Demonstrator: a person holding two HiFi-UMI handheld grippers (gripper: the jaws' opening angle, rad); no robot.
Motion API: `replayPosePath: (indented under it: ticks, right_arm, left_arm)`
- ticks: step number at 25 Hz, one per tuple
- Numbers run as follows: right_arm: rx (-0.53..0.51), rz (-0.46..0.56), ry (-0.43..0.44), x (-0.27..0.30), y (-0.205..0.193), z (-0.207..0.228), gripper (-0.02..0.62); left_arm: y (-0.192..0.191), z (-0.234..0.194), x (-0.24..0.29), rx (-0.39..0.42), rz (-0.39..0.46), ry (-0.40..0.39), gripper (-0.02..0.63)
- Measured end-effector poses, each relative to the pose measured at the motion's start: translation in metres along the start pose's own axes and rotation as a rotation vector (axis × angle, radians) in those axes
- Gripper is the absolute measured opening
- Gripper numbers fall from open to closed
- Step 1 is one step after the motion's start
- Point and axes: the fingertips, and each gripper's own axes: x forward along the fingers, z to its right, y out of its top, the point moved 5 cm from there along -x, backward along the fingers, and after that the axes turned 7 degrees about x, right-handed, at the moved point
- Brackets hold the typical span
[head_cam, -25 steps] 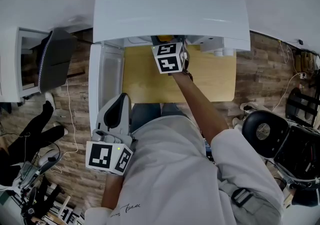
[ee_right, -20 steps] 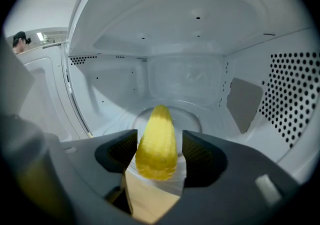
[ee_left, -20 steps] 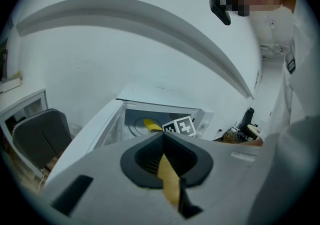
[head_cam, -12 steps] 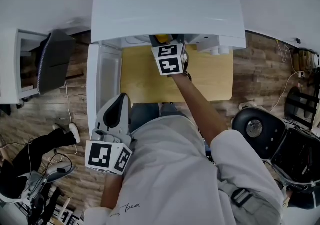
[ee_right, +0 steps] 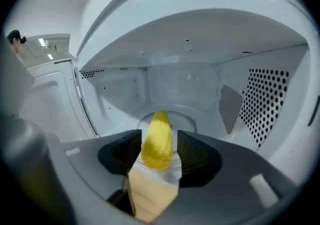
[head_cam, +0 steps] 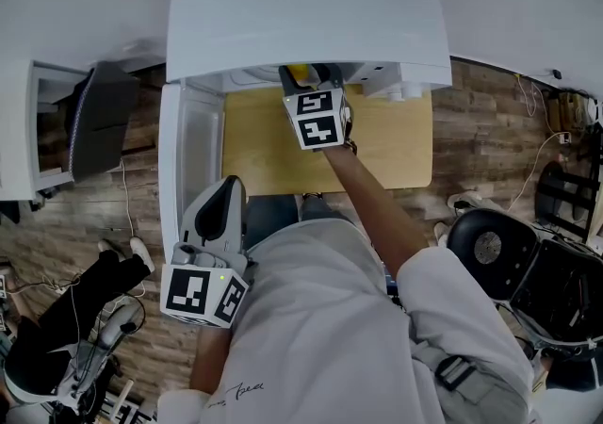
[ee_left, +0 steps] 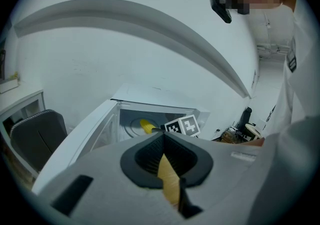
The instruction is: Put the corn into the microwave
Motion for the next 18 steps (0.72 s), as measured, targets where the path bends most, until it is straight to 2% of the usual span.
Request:
replayPosePath:
  ticks: [18]
  right_arm:
    - [0.073,0.029,0.030,-0.036,0.002,0.013,0.195]
  left_arm:
    - [-0.004,0.018,-0.003,0.001,0.021,-0.002,-0.009]
